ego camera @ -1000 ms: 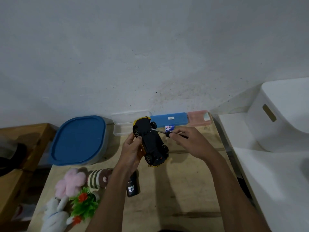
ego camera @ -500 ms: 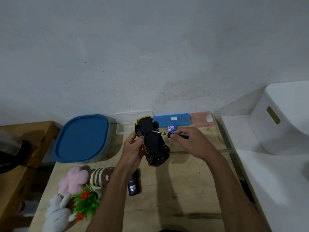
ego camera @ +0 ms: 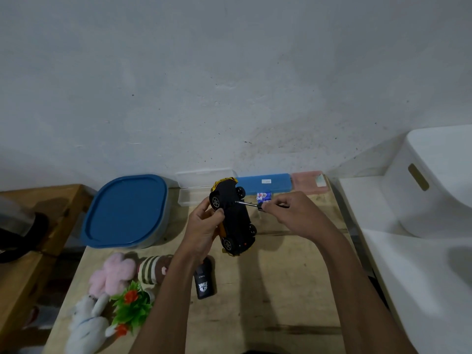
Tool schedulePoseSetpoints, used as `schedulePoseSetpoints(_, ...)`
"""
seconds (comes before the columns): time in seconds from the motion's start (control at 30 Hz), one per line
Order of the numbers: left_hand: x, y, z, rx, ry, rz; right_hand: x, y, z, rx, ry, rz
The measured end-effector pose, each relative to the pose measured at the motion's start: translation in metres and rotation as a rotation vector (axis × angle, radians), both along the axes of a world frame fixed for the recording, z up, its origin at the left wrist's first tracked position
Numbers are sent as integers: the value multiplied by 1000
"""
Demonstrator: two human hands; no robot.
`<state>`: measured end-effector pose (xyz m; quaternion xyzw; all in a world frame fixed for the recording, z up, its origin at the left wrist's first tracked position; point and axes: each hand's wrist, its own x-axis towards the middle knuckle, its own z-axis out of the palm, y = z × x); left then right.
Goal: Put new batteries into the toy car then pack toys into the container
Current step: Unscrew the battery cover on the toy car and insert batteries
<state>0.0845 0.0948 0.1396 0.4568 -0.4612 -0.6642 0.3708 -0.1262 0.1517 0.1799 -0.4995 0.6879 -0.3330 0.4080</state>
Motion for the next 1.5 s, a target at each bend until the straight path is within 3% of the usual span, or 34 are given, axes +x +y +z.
schedulePoseSetpoints(0.27,1,0,7,-55,-79,-48,-4,0,2,-27,82,-3)
schedulePoseSetpoints(0.6,-1,-2,2,16,-20,-43,-3,3,4,-57,-4,-42)
schedulePoseSetpoints(0.83,-3,-2,3,6,-8,-38,-5,2,14,-53,92,9)
schedulePoseSetpoints(1.0,0,-2,4,-9,-13,-43,-7,-2,22,-44,240,131)
schedulePoseSetpoints(1.27,4,2,-2,1,-22,-45,3,-8,45,-55,700,253)
schedulePoseSetpoints(1.5,7,3,-3,2,-41,-44,0,-16,54,-53,793,395)
